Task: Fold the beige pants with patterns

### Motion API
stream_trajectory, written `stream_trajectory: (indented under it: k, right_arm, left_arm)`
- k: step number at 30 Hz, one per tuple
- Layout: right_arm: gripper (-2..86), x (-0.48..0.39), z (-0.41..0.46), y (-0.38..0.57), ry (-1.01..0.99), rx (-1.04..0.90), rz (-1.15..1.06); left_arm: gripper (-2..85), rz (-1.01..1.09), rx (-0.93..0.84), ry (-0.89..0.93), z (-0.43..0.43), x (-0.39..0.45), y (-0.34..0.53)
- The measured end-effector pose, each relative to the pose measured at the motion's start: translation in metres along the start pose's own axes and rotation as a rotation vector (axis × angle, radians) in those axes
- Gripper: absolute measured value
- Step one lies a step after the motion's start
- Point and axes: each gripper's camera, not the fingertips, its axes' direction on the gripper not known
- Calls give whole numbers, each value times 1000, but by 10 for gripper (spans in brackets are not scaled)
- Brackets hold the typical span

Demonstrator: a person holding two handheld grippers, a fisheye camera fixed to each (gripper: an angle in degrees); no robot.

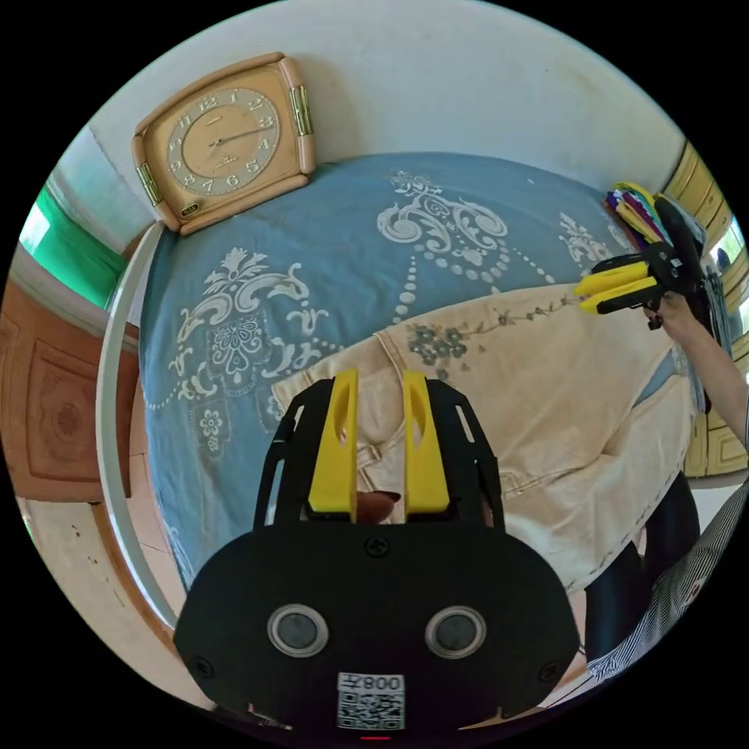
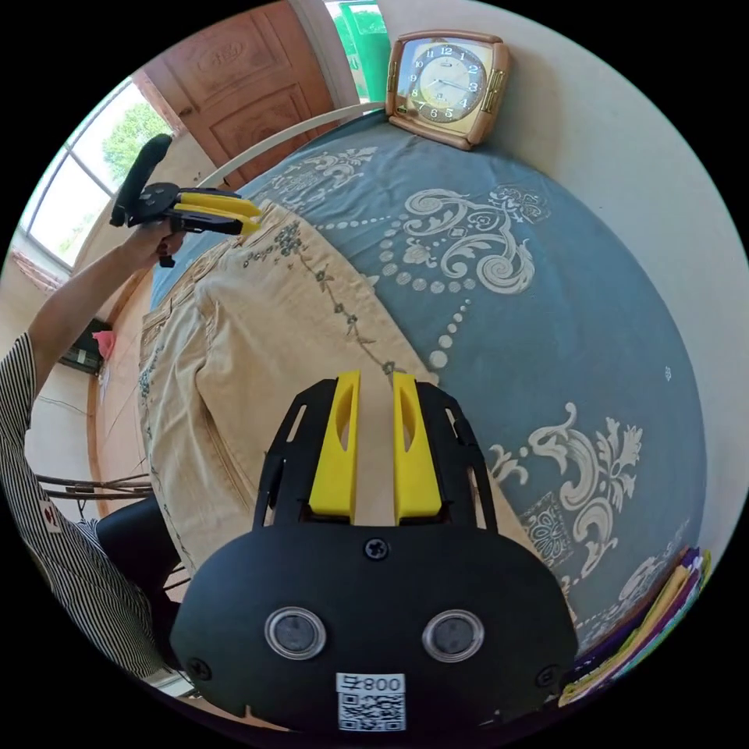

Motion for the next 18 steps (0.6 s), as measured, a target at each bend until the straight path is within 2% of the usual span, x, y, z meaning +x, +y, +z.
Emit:
stream_trajectory:
  k: [2, 5, 10, 14, 18]
  right_arm:
    - [76, -4, 6, -14, 44, -17, -28]
    - [77, -9, 15, -26, 56, -36, -50]
    - [77, -22, 26, -33, 65, -49, -58]
    - [77, -36, 34, -38, 82, -46, -66]
    - [78, -47, 48, -46, 65, -84, -69]
  left_arm:
    - [86, 71, -87, -87, 5, 2, -25]
    - [89, 158, -183, -93, 11, 8, -54]
    - [101, 308, -223, -211, 1, 32, -86]
    - [106, 357, -253, -209, -3, 38, -108]
    - [97, 365, -319, -95, 3, 34, -123]
